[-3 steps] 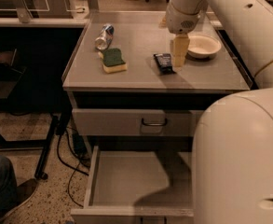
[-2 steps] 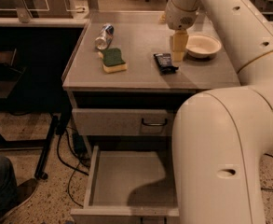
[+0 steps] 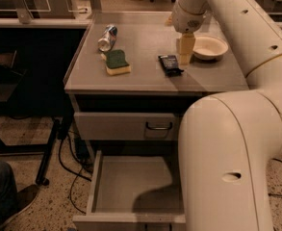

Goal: Place rxbar blueberry into middle drawer

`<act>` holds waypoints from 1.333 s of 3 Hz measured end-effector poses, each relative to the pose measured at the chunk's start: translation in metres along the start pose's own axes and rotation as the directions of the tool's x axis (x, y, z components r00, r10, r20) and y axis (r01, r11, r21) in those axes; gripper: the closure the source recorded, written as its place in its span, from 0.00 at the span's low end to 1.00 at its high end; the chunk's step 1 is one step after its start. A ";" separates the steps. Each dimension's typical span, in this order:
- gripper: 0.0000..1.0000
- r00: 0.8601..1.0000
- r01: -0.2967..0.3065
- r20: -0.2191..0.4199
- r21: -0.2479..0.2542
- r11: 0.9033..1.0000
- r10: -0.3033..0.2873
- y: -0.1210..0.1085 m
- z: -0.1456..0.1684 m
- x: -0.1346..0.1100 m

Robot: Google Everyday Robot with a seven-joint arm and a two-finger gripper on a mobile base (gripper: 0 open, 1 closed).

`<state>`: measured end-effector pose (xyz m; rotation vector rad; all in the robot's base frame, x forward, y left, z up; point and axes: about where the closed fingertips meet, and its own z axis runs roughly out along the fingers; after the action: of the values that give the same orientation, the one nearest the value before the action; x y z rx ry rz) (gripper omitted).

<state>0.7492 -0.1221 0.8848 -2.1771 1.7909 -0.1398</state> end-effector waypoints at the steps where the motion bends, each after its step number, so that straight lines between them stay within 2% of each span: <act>1: 0.00 1.000 -0.010 -0.008 -0.029 1.000 0.009 0.004 0.015 0.018; 2: 0.00 1.000 -0.011 -0.008 -0.030 0.999 0.010 0.003 0.016 0.019; 3: 0.00 1.000 0.012 0.001 -0.013 1.000 -0.012 -0.005 0.023 0.013; 4: 0.00 1.000 0.030 0.005 -0.022 0.999 -0.030 -0.009 0.031 0.006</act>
Offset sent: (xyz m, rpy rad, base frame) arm 0.0008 -0.0351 -0.0151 -0.0333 0.0981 -0.0107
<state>0.7670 -0.1208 0.8575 -2.2179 1.7659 -0.1218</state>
